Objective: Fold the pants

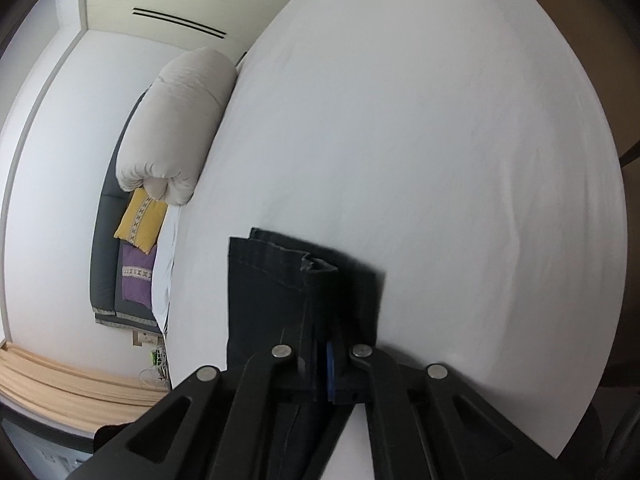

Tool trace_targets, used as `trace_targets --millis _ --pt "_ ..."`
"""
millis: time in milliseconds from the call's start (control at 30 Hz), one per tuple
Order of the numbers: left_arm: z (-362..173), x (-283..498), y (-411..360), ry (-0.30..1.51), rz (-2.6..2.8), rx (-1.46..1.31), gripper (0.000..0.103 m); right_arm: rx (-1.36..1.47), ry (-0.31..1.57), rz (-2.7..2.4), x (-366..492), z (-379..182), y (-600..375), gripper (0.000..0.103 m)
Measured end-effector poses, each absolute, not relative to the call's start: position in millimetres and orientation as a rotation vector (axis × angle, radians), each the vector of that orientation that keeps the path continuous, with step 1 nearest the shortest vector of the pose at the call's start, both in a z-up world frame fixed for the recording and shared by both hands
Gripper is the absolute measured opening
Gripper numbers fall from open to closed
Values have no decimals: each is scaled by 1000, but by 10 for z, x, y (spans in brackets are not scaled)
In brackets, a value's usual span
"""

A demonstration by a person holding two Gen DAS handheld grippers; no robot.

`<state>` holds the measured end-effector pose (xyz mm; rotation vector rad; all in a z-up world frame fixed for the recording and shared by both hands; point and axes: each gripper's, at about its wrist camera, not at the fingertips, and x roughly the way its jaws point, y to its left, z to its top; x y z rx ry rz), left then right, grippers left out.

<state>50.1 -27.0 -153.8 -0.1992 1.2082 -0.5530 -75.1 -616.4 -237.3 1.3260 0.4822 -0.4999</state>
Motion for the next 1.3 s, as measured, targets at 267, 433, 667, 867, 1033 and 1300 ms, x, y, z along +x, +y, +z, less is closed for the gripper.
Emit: trace_targets --millis 267,433,667,867,1033,1300 --pt "-1547 479 -212 1198 -570 -204 16 1343 514 -426 -791 -2477 -6262 0" --pt "-1578 465 -100 1186 -592 -244 16 1344 504 -411 -915 -2382 -6269 11" --pt "-1611 387 96 1164 -612 -282 16 1132 557 -476 -1123 -1812 -5593 60" --pt "-1576 331 220 1147 -615 -286 16 1295 707 20 -887 -1961 -4484 44" --pt "-1564 281 320 1136 -611 -307 16 1366 860 182 -607 -2198 -3805 44" --pt "-1557 222 436 1124 -616 -333 16 1390 925 196 -347 -2300 -3602 44"
